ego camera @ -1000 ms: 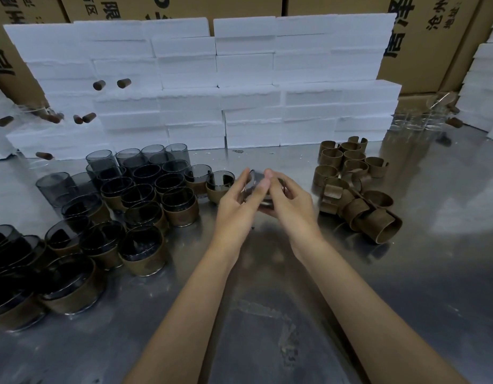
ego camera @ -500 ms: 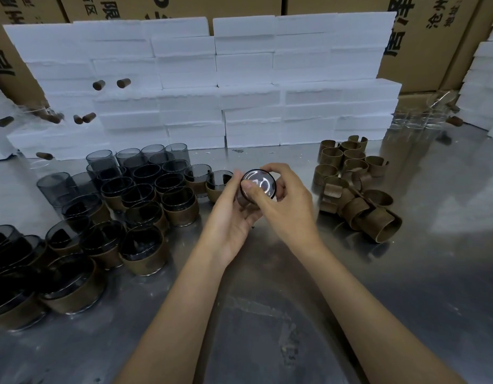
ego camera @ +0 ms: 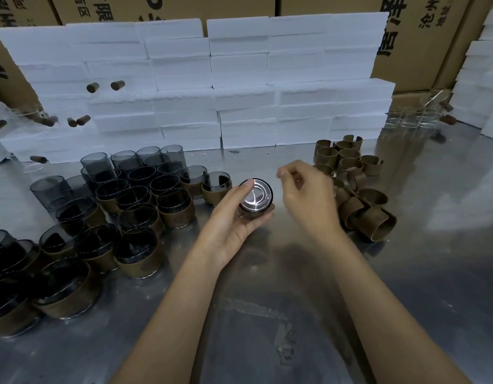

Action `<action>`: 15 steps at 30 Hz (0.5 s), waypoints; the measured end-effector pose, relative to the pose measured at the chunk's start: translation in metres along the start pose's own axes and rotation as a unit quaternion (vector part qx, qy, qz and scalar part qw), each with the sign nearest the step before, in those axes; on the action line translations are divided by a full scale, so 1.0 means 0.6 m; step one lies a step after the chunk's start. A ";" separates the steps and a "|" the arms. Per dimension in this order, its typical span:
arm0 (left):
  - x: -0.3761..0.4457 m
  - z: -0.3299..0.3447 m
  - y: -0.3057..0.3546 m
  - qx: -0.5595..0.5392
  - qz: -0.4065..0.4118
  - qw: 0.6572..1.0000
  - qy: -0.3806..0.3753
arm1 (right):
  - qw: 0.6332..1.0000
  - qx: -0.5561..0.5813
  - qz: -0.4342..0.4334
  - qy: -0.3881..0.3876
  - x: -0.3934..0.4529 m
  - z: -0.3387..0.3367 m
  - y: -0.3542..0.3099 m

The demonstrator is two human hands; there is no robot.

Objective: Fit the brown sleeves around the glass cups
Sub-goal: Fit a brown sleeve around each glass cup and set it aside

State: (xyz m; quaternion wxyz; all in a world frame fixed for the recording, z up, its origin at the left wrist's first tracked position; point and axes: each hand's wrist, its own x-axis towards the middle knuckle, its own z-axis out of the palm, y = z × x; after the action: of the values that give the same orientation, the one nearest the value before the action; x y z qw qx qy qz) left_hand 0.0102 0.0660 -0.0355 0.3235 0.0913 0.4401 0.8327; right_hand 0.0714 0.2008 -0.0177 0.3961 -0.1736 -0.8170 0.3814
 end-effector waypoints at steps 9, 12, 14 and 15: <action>0.000 -0.002 0.007 -0.024 -0.010 1.000 0.017 | 0.880 -0.432 0.117 -0.162 0.021 -0.093 0.051; 0.003 -0.006 0.006 -0.044 -0.002 0.999 0.014 | 0.886 -0.437 0.090 -0.128 0.017 -0.082 0.049; 0.005 -0.008 0.006 -0.052 0.011 0.998 0.022 | 0.923 -0.369 0.058 -0.093 0.018 -0.069 0.036; 0.007 -0.010 0.005 -0.054 0.020 0.998 0.028 | 0.944 -0.315 0.044 -0.083 0.017 -0.062 0.026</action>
State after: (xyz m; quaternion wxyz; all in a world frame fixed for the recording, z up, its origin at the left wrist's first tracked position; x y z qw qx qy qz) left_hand 0.0031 0.0631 -0.0372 0.2993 0.0592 0.4013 0.8636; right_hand 0.0938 0.2352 -0.0095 0.2346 -0.2932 -0.9170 0.1345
